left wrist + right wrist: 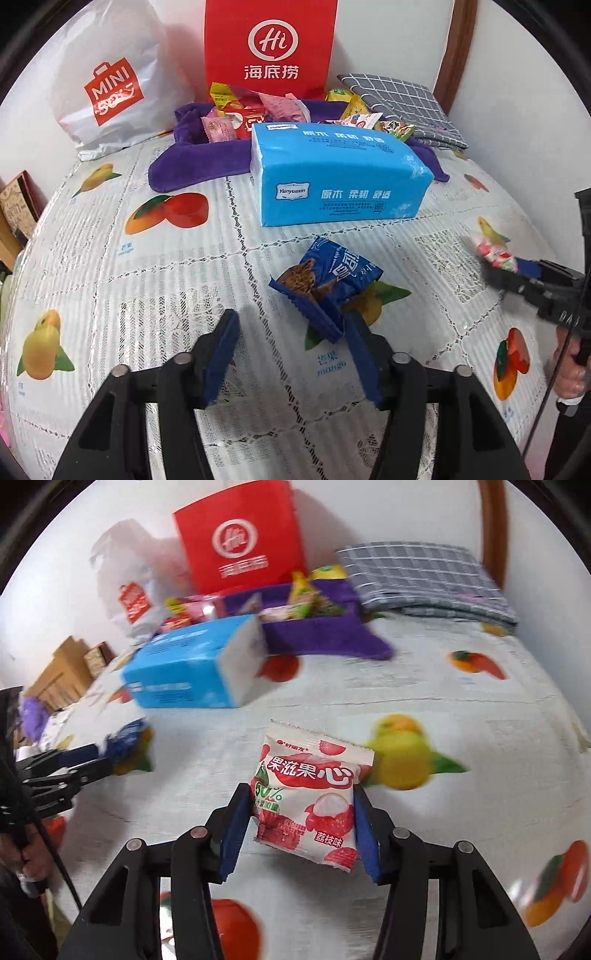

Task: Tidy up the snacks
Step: 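Lift the blue packet with left tool while right tool holds the lychee bag, then carry the blue packet with left tool while right tool carries lychee bag toward towel, then lower the blue packet onto the towel with left tool while right tool lowers lychee bag there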

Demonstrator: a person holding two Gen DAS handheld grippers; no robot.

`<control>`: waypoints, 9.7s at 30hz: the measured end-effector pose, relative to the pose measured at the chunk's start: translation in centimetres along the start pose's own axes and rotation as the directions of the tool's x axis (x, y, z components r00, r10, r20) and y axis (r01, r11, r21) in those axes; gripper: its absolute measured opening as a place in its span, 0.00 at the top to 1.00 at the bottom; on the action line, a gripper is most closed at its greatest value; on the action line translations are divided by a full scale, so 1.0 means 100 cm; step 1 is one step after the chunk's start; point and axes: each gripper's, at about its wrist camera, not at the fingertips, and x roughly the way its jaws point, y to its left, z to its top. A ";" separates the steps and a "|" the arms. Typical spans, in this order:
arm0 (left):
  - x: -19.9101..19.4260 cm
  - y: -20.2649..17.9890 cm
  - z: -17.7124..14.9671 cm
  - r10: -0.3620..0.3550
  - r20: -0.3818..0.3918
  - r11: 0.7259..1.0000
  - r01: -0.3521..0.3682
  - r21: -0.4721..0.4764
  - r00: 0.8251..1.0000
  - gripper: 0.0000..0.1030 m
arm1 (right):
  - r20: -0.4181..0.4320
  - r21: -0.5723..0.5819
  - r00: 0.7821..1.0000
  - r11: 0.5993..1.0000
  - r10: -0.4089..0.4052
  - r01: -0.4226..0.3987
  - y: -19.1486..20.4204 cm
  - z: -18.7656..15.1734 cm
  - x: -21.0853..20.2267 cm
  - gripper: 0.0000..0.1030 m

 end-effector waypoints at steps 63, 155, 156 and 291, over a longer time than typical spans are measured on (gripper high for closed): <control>0.008 -0.002 0.007 -0.044 -0.033 0.998 0.046 0.049 0.998 0.56 | -0.022 -0.064 0.992 0.990 -0.127 0.125 0.026 0.008 0.013 0.48; -0.089 0.013 0.135 -0.019 0.206 0.997 0.035 -0.074 0.978 0.56 | 0.285 0.050 0.943 0.985 -0.170 0.163 0.051 0.151 -0.093 0.49; -0.088 0.014 0.136 -0.018 0.206 0.997 0.034 -0.074 0.978 0.56 | 0.285 0.050 0.944 0.986 -0.169 0.161 0.050 0.151 -0.092 0.49; 0.086 0.053 0.243 -0.011 0.012 0.997 0.012 -0.082 1.000 0.56 | 0.083 -0.030 0.990 0.992 -0.118 0.120 0.021 0.252 0.114 0.49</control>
